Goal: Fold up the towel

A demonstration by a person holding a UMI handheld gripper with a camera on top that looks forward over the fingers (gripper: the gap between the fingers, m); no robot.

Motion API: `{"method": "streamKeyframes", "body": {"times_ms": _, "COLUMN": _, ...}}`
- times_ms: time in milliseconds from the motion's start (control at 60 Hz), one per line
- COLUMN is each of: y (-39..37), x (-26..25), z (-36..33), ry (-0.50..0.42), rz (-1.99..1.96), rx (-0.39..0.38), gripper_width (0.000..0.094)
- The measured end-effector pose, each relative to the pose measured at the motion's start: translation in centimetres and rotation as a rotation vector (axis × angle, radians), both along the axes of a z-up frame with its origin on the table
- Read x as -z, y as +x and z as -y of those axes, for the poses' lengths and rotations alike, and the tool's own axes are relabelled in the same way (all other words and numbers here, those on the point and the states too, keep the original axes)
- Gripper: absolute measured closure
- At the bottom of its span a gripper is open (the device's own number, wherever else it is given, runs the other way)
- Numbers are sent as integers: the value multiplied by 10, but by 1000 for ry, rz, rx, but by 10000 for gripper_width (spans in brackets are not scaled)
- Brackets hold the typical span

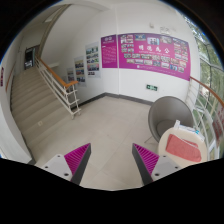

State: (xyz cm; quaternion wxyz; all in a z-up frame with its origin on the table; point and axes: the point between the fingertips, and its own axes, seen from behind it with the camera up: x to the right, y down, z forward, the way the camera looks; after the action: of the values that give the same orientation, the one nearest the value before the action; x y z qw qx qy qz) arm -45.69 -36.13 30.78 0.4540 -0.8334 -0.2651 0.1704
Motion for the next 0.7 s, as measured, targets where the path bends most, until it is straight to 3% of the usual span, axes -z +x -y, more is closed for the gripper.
{"method": "streamKeyframes", "body": {"times_ms": 200, "y": 15, "x": 45, "z": -17, "ry": -17, "rz": 69, "rx": 83, "gripper_width": 75}}
{"method": "streamKeyframes", "body": {"times_ms": 333, "y": 34, "x": 99, "z": -21, "ry": -80, "rz": 102, "rx": 185, "gripper_width": 79}}
{"method": "streamKeyframes", "body": {"times_ms": 467, "y": 99, "x": 143, "z": -49, "ry": -107, "rz": 148, "rx": 304, "gripper_width": 78}}
{"method": "streamKeyframes", "body": {"times_ms": 700, "y": 193, "x": 184, "z": -180, "ry": -55, "rz": 187, "rx": 492, "gripper_width": 74}}
